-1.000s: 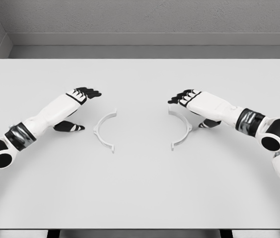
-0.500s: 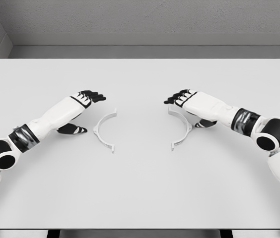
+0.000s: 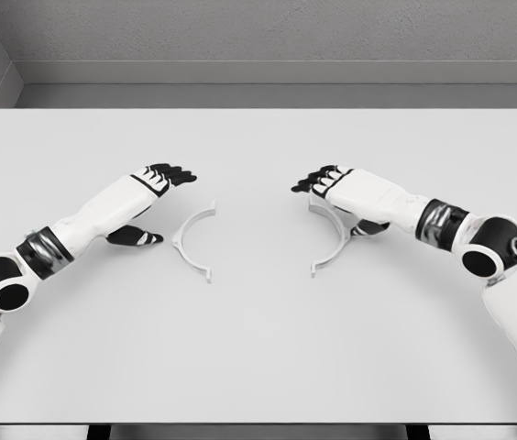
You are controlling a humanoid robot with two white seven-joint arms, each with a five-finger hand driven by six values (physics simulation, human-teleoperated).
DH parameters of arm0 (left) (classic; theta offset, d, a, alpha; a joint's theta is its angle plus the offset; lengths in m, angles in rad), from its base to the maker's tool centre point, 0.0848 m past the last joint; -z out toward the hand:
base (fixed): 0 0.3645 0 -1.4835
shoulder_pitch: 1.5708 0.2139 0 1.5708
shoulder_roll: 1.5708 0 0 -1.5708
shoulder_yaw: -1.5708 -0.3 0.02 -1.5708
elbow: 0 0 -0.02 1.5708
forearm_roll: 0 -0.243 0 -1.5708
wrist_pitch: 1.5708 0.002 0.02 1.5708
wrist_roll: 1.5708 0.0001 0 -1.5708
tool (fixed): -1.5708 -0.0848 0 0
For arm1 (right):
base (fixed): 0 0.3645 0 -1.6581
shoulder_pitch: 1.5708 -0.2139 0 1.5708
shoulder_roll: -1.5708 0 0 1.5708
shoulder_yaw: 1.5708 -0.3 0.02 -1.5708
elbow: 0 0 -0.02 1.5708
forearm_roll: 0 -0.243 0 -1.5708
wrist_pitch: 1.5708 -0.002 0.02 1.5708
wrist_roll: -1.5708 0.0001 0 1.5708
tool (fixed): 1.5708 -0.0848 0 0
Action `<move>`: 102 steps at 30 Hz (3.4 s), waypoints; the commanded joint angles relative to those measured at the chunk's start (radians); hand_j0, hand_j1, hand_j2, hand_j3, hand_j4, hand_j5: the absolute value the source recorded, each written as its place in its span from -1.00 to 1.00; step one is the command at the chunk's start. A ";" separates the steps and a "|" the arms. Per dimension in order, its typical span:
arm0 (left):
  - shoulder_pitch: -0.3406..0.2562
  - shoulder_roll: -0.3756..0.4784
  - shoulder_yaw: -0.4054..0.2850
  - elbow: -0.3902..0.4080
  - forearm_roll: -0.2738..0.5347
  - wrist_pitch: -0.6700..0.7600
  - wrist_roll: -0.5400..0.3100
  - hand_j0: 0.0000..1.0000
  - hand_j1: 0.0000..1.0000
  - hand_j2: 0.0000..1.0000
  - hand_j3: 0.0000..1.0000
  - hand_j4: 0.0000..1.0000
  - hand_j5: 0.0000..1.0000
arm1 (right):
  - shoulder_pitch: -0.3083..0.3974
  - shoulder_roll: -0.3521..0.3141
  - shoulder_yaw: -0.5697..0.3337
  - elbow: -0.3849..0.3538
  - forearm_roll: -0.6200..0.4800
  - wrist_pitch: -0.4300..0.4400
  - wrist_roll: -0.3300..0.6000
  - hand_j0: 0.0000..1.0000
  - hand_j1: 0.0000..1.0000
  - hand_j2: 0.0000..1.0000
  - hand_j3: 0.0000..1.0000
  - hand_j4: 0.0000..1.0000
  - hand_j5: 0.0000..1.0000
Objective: Assemble PVC drainage pipe clamps
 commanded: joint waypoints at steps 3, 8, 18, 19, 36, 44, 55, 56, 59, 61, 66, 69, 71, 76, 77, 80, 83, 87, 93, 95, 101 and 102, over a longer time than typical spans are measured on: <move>0.000 -0.016 0.001 -0.002 0.000 0.000 0.000 1.00 1.00 1.00 1.00 1.00 1.00 | -0.002 0.010 0.008 0.004 -0.004 0.002 -0.001 1.00 1.00 1.00 1.00 1.00 1.00; 0.002 -0.020 0.001 -0.009 -0.002 0.000 0.000 1.00 1.00 1.00 1.00 1.00 1.00 | -0.008 0.017 0.021 0.005 -0.002 0.010 0.000 1.00 1.00 1.00 1.00 1.00 1.00; 0.011 -0.032 0.002 -0.037 0.000 0.000 0.000 1.00 1.00 1.00 1.00 1.00 1.00 | -0.015 0.033 0.024 0.004 -0.001 0.019 0.000 1.00 1.00 1.00 1.00 1.00 1.00; 0.009 -0.032 0.002 -0.037 0.002 0.000 0.000 1.00 1.00 1.00 1.00 1.00 1.00 | -0.015 0.034 0.026 0.004 0.005 0.019 0.000 1.00 1.00 1.00 1.00 1.00 1.00; 0.017 -0.055 0.004 -0.063 -0.003 0.000 0.000 1.00 1.00 1.00 1.00 1.00 1.00 | -0.025 0.060 0.054 0.002 0.013 0.039 0.000 1.00 1.00 1.00 1.00 1.00 1.00; 0.017 -0.060 0.007 -0.063 0.003 0.000 0.000 1.00 1.00 1.00 1.00 1.00 1.00 | -0.021 0.060 0.061 -0.010 0.016 0.040 0.002 1.00 1.00 1.00 1.00 1.00 1.00; 0.012 -0.048 0.011 -0.057 0.006 0.000 0.000 1.00 1.00 1.00 1.00 1.00 1.00 | -0.021 0.056 0.066 -0.021 0.016 0.056 0.000 1.00 1.00 1.00 1.00 1.00 1.00; 0.014 -0.048 0.011 -0.057 0.005 0.000 0.000 1.00 1.00 1.00 1.00 1.00 1.00 | -0.020 0.057 0.066 -0.021 0.016 0.056 0.000 1.00 1.00 1.00 1.00 1.00 1.00; 0.014 -0.051 0.008 -0.058 -0.002 0.000 0.000 1.00 1.00 1.00 1.00 1.00 1.00 | -0.015 0.057 0.067 -0.024 0.016 0.056 0.002 1.00 1.00 1.00 1.00 1.00 1.00; 0.017 -0.055 0.007 -0.057 -0.006 0.000 0.000 1.00 1.00 1.00 1.00 1.00 1.00 | -0.015 0.059 0.072 -0.025 0.016 0.059 0.002 1.00 1.00 1.00 1.00 1.00 1.00; 0.017 -0.054 0.007 -0.054 -0.006 0.000 0.000 1.00 1.00 1.00 1.00 1.00 1.00 | -0.017 0.060 0.083 -0.030 0.016 0.065 0.003 1.00 1.00 1.00 1.00 1.00 1.00; 0.018 -0.057 0.007 -0.058 -0.006 0.000 0.000 1.00 1.00 1.00 1.00 1.00 1.00 | -0.020 0.062 0.090 -0.028 0.016 0.066 0.002 1.00 1.00 1.00 1.00 1.00 1.00; 0.018 -0.055 0.007 -0.060 -0.006 0.000 0.000 1.00 1.00 1.00 1.00 1.00 1.00 | -0.023 0.083 0.096 -0.028 0.016 0.070 0.002 1.00 1.00 1.00 1.00 1.00 1.00; 0.026 -0.048 0.007 -0.060 -0.006 0.000 0.000 1.00 1.00 1.00 1.00 1.00 1.00 | -0.023 0.086 0.096 -0.025 0.016 0.070 0.002 1.00 1.00 1.00 1.00 1.00 1.00; 0.026 -0.048 0.007 -0.058 -0.008 0.000 0.000 1.00 1.00 1.00 1.00 1.00 1.00 | -0.026 0.085 0.092 -0.024 0.018 0.070 0.002 1.00 1.00 1.00 1.00 1.00 1.00; 0.031 -0.045 0.007 -0.058 -0.006 0.000 0.000 1.00 1.00 1.00 1.00 1.00 1.00 | -0.032 0.044 0.035 -0.019 0.018 0.070 0.000 1.00 1.00 1.00 1.00 1.00 1.00; 0.031 -0.045 0.007 -0.057 -0.008 0.000 0.000 1.00 1.00 1.00 1.00 1.00 1.00 | -0.038 0.025 -0.048 -0.031 0.009 0.066 0.002 1.00 1.00 1.00 1.00 1.00 1.00; 0.031 -0.048 0.005 -0.055 -0.008 0.000 0.000 1.00 1.00 1.00 1.00 1.00 1.00 | 0.009 -0.006 -0.192 -0.130 0.002 0.034 0.002 1.00 1.00 1.00 1.00 1.00 1.00; 0.031 -0.057 0.005 -0.058 -0.008 0.000 0.000 1.00 1.00 1.00 1.00 1.00 1.00 | 0.130 -0.004 -0.405 -0.174 -0.033 -0.050 0.003 1.00 1.00 1.00 1.00 1.00 1.00; 0.031 -0.058 0.005 -0.058 -0.009 0.000 0.000 1.00 1.00 1.00 1.00 1.00 1.00 | 0.132 -0.004 -0.420 -0.171 -0.034 -0.050 0.040 1.00 1.00 1.00 1.00 1.00 1.00; 0.031 -0.068 0.005 -0.060 -0.009 0.000 0.000 1.00 1.00 1.00 1.00 1.00 1.00 | 0.133 -0.004 -0.420 -0.162 -0.034 -0.050 0.068 1.00 1.00 1.00 1.00 1.00 1.00; 0.032 -0.071 0.005 -0.061 -0.009 0.000 0.000 1.00 1.00 1.00 1.00 1.00 1.00 | 0.138 -0.006 -0.422 -0.160 -0.033 -0.050 0.068 1.00 1.00 1.00 1.00 1.00 1.00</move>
